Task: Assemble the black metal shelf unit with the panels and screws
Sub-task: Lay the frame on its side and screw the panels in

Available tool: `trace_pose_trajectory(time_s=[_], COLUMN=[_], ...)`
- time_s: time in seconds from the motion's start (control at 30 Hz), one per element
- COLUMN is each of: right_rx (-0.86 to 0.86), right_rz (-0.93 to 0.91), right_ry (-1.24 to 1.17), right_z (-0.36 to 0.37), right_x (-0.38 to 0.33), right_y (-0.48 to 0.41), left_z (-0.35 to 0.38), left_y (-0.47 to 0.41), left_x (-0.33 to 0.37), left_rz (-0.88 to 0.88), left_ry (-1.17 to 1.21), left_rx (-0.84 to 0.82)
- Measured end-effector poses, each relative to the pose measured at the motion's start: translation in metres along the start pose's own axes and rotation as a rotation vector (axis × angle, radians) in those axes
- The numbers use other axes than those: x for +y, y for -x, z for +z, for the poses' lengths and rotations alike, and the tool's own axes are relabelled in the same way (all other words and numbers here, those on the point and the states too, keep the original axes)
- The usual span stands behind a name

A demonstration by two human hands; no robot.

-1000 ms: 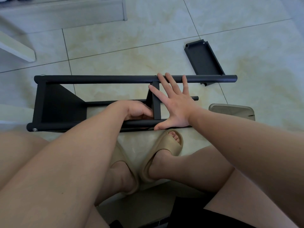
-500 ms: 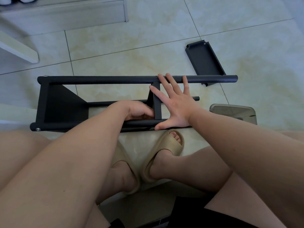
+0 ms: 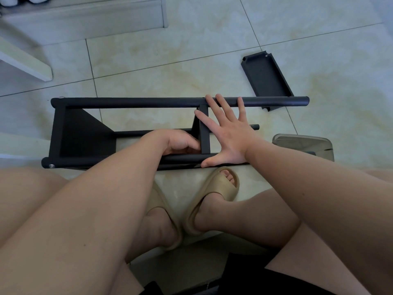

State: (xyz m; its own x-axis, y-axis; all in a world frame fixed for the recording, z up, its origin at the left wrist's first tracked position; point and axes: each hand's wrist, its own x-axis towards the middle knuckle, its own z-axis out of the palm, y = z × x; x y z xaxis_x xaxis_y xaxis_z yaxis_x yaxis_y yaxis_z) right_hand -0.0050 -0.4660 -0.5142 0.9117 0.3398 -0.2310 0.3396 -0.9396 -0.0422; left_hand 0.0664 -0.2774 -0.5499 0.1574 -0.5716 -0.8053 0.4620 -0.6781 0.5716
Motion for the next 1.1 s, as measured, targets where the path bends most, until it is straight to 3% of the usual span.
trace_pose_trajectory(time_s=[0.2, 0.47, 0.67, 1.1], right_rx=[0.011, 0.014, 0.017, 0.012], right_rz=[-0.004, -0.003, -0.006, -0.004], right_ry=[0.001, 0.002, 0.000, 0.003], right_z=[0.0009, 0.0012, 0.0015, -0.0003], right_x=[0.0001, 0.0002, 0.0005, 0.0001], right_y=[-0.0006, -0.0005, -0.0005, 0.0000], left_z=[-0.0004, 0.0032, 0.0004, 0.0013], left_y=[0.0011, -0.0004, -0.0001, 0.0012], left_x=[-0.0003, -0.0001, -0.0012, -0.0001], left_rz=[0.022, 0.015, 0.032, 0.030], left_ry=[0.070, -0.007, 0.069, 0.061], left_rx=[-0.042, 0.045, -0.028, -0.016])
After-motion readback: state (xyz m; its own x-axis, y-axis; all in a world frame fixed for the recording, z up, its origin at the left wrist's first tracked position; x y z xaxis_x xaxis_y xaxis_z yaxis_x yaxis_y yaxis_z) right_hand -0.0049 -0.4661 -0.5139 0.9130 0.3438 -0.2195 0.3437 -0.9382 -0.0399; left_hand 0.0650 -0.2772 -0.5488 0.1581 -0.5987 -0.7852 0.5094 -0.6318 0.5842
